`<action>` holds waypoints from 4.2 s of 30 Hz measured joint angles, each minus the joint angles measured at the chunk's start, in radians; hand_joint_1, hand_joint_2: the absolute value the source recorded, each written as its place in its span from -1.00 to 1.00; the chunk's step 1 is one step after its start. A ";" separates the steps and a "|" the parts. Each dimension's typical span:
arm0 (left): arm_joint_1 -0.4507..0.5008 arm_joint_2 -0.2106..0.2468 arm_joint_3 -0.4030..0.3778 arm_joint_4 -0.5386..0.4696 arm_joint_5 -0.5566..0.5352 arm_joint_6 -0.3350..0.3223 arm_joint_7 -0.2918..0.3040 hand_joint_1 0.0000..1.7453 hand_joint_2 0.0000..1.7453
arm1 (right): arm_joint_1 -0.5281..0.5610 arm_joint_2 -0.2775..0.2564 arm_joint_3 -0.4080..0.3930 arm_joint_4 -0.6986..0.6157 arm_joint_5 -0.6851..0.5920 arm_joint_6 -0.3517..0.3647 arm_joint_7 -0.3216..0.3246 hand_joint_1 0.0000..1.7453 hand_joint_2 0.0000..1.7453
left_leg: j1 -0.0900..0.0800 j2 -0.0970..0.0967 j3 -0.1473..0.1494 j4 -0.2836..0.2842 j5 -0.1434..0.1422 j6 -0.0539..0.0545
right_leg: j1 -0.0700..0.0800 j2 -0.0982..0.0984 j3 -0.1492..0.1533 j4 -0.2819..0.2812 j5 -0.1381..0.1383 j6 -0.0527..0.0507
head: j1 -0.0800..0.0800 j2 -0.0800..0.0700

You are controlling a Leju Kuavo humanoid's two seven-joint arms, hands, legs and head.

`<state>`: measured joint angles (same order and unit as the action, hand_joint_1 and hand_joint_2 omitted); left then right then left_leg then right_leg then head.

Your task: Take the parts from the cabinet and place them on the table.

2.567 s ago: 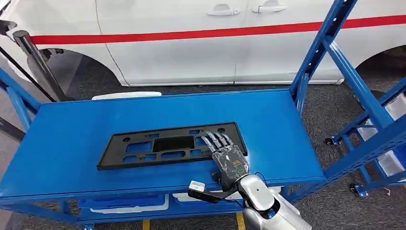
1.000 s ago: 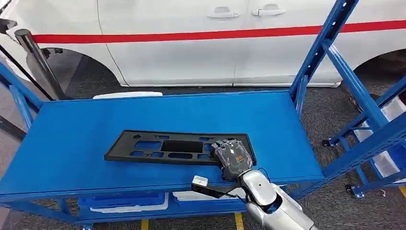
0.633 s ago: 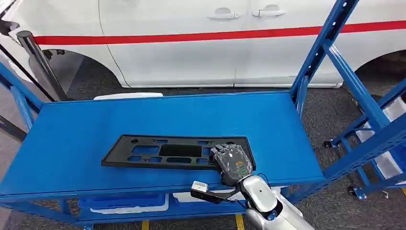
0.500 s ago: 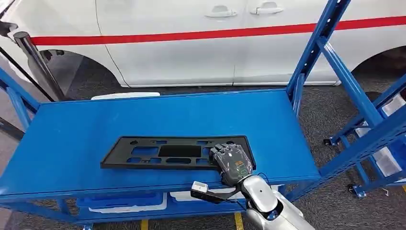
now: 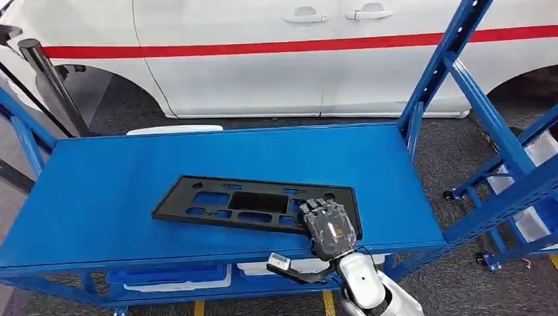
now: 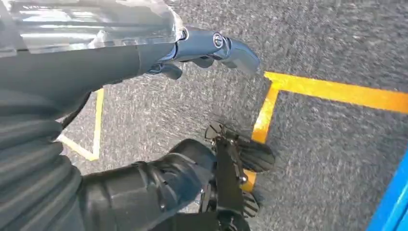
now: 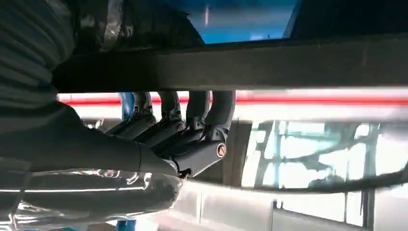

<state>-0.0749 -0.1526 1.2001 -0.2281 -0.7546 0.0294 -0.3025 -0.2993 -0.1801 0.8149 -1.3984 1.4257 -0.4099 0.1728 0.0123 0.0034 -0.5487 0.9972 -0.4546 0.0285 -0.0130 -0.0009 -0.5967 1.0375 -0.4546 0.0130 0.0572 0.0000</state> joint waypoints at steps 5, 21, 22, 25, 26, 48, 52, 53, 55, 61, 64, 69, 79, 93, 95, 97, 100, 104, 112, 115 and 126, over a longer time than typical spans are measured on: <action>-0.003 -0.001 0.004 0.000 0.000 -0.001 -0.002 -1.00 1.00 | 0.047 0.000 -0.050 -0.029 0.088 -0.068 0.022 1.00 1.00 | -0.004 0.000 -0.003 0.001 0.000 0.014 | -0.001 0.001 -0.145 0.301 -0.133 0.013 | 0.002 0.000; -0.004 -0.010 0.008 0.000 -0.013 -0.022 -0.005 -1.00 1.00 | 0.009 -0.058 -0.089 -0.172 0.141 -0.205 0.201 1.00 1.00 | -0.001 -0.001 -0.149 0.326 -0.159 -0.042 | 0.001 0.000 -0.013 0.003 0.010 -0.041 | -0.001 0.000; -0.004 -0.010 0.008 0.000 -0.013 -0.023 -0.004 -1.00 1.00 | 0.009 -0.060 -0.089 -0.175 0.141 -0.206 0.201 1.00 1.00 | -0.001 -0.001 -0.125 0.277 -0.123 -0.040 | 0.001 0.000 -0.013 0.004 0.010 -0.041 | -0.001 0.000; -0.006 -0.010 0.009 0.000 -0.013 -0.024 -0.004 -1.00 1.00 | 0.009 -0.063 -0.090 -0.187 0.141 -0.206 0.201 1.00 1.00 | -0.004 -0.003 -0.006 0.031 -0.029 -0.023 | 0.001 0.000 -0.014 0.005 0.013 -0.037 | 0.000 0.000; -0.007 -0.010 0.010 0.000 -0.013 -0.025 -0.004 -1.00 1.00 | 0.008 -0.063 -0.092 -0.191 0.141 -0.207 0.201 1.00 1.00 | -0.011 -0.003 -0.002 0.026 -0.021 -0.020 | 0.007 0.001 -0.017 0.007 0.016 -0.028 | 0.000 0.000; -0.006 -0.018 0.013 0.000 -0.018 -0.034 -0.003 -1.00 1.00 | 0.042 -0.058 -0.125 -0.212 0.142 -0.210 0.124 1.00 1.00 | -0.002 -0.002 -0.162 0.140 -0.047 -0.043 | -0.004 -0.002 0.031 -0.006 -0.025 -0.043 | 0.001 0.000; -0.008 -0.019 0.013 0.000 -0.018 -0.033 -0.002 -1.00 1.00 | 0.056 -0.048 -0.127 -0.213 0.142 -0.211 0.120 1.00 1.00 | -0.001 -0.002 -0.161 0.325 -0.107 -0.049 | 0.003 -0.004 -0.030 -0.001 0.021 -0.044 | 0.000 0.000; -0.008 -0.019 0.013 0.000 -0.018 -0.033 0.000 -1.00 1.00 | 0.059 -0.047 -0.127 -0.213 0.142 -0.211 0.117 1.00 1.00 | -0.001 -0.002 -0.119 0.286 -0.071 -0.047 | 0.003 -0.004 -0.045 0.002 0.031 -0.042 | 0.001 0.000; -0.010 -0.019 0.013 0.000 -0.018 -0.033 0.002 -1.00 1.00 | 0.066 -0.041 -0.127 -0.213 0.142 -0.212 0.111 1.00 1.00 | -0.002 -0.004 0.015 0.119 -0.036 -0.037 | 0.003 -0.003 -0.066 0.008 0.048 -0.037 | 0.000 0.000; -0.017 -0.021 0.013 0.000 -0.026 -0.033 0.021 -1.00 1.00 | 0.116 0.027 -0.135 -0.213 0.116 -0.222 0.012 1.00 1.00 | -0.004 0.004 0.065 -0.021 -0.040 -0.002 | -0.001 -0.004 -0.074 -0.001 0.080 -0.003 | 0.001 0.000; -0.018 -0.024 0.013 0.000 -0.031 -0.035 0.032 -1.00 1.00 | 0.149 0.061 -0.140 -0.213 0.063 -0.225 -0.055 1.00 1.00 | -0.007 0.007 0.025 -0.020 -0.005 0.016 | -0.003 -0.001 -0.116 0.144 -0.093 0.003 | 0.002 0.000; -0.017 -0.024 0.013 0.000 -0.035 -0.034 0.035 -1.00 1.00 | 0.196 0.097 -0.144 -0.217 -0.051 -0.247 -0.127 1.00 1.00 | -0.007 0.007 -0.068 0.013 0.040 0.003 | -0.011 -0.002 -0.046 0.214 -0.044 0.014 | 0.002 0.000; -0.006 -0.026 0.013 0.000 -0.039 -0.035 0.033 -1.00 1.00 | 0.222 0.162 -0.144 -0.250 -0.322 -0.263 -0.267 1.00 1.00 | 0.002 0.003 -0.155 0.177 -0.103 -0.051 | 0.000 -0.001 0.012 0.007 -0.018 -0.055 | -0.002 0.000; -0.016 -0.023 0.005 0.000 -0.080 -0.020 0.075 -1.00 1.00 | 0.254 0.193 -0.157 -0.302 -1.197 0.063 -0.557 1.00 1.00 | -0.006 0.011 0.076 -0.033 -0.041 0.002 | 0.001 0.000 -0.123 0.034 0.038 -0.009 | -0.003 0.000; -0.014 -0.022 0.003 0.000 -0.081 -0.018 0.079 -1.00 1.00 | 0.262 0.193 -0.161 -0.302 -1.247 0.088 -0.563 1.00 1.00 | -0.008 0.013 0.041 -0.031 -0.014 0.008 | -0.002 -0.001 -0.148 0.174 -0.097 -0.004 | -0.002 0.000; -0.015 -0.022 0.002 0.000 -0.082 -0.017 0.087 -1.00 1.00 | 0.263 0.193 -0.169 -0.302 -1.276 0.111 -0.573 1.00 1.00 | -0.009 0.014 0.003 -0.025 0.015 0.006 | -0.003 -0.001 -0.155 0.296 -0.110 0.001 | -0.002 0.000; -0.015 -0.021 -0.003 0.000 -0.091 -0.011 0.122 -1.00 1.00 | 0.265 0.193 -0.175 -0.302 -1.365 0.180 -0.594 1.00 1.00 | -0.008 0.014 -0.060 -0.001 0.045 -0.005 | -0.006 -0.001 -0.045 0.218 -0.005 0.002 | -0.003 0.000; -0.017 -0.022 -0.007 0.000 -0.118 0.003 0.212 -1.00 1.00 | 0.262 0.192 -0.177 -0.304 -1.520 0.319 -0.603 1.00 1.00 | -0.012 0.012 -0.092 0.027 0.071 -0.028 | 0.001 0.003 0.095 -0.002 -0.092 -0.019 | -0.003 0.000; -0.014 -0.026 -0.011 0.000 -0.140 0.003 0.300 -1.00 1.00 | 0.252 0.199 -0.184 -0.292 -1.627 0.429 -0.611 1.00 1.00 | 0.001 0.005 -0.170 0.320 -0.150 -0.062 | 0.007 -0.006 -0.011 -0.004 0.008 -0.060 | -0.004 0.000; -0.014 -0.026 -0.014 0.000 -0.142 0.007 0.303 -1.00 1.00 | 0.252 0.199 -0.189 -0.285 -1.630 0.437 -0.611 1.00 1.00 | -0.001 0.005 -0.052 0.220 -0.050 -0.055 | 0.008 -0.006 -0.058 0.000 0.044 -0.055 | -0.005 0.000; -0.018 -0.031 -0.030 0.002 -0.151 0.015 0.309 -1.00 1.00 | 0.249 0.200 -0.208 -0.282 -1.650 0.466 -0.612 1.00 1.00 | -0.010 0.012 0.033 -0.038 0.000 0.007 | 0.006 0.000 -0.140 0.197 -0.109 -0.007 | -0.003 0.000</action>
<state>-0.0932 -0.1835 1.1700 -0.2258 -0.9056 0.0446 0.0061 -0.0507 0.0195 0.6065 -1.6808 -0.2243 0.0565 -0.4391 0.0026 0.0149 -0.5156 0.9587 -0.4542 0.0358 -0.0072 -0.0014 -0.7369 1.2345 -0.5632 0.0060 0.0546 0.0000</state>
